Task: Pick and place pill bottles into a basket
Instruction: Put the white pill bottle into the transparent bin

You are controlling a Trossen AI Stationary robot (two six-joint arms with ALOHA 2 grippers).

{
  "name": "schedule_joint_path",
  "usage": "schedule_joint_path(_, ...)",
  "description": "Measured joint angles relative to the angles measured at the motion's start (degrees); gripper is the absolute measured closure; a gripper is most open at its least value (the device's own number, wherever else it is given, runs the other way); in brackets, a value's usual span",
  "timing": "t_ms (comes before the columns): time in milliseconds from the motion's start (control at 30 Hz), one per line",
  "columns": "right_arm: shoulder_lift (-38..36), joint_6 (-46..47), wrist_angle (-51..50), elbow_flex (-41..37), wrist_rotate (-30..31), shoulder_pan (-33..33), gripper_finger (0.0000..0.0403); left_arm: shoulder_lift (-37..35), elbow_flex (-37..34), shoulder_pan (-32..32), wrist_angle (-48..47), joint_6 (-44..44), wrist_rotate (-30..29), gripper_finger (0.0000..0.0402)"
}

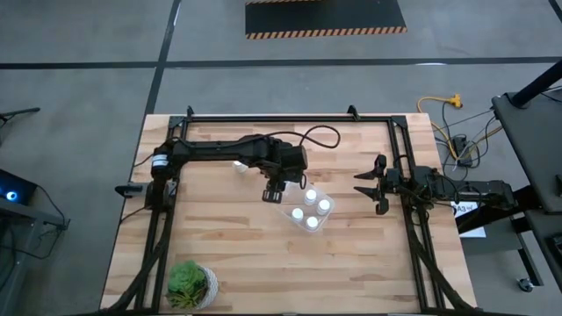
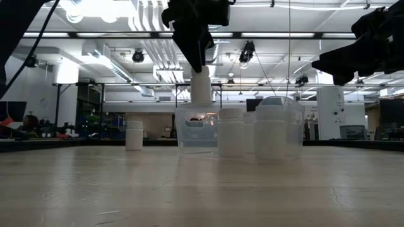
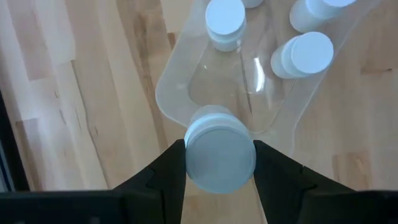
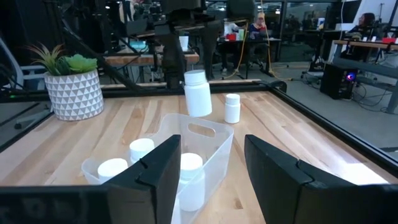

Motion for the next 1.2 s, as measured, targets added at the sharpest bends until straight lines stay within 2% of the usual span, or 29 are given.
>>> schedule_joint_path(800, 0.0, -0.1, 0.0, 0.0, 0.0, 0.0, 0.0236, 1.2, -1.1, 2.1, 6.2, 0.0, 0.2, 0.0261)
schedule_joint_path(1200, 0.0, 0.0, 0.0, 0.0, 0.0, 0.0, 0.0236, 1.2, -5.3, 2.3, 11.6, 0.0, 0.9, 0.0261)
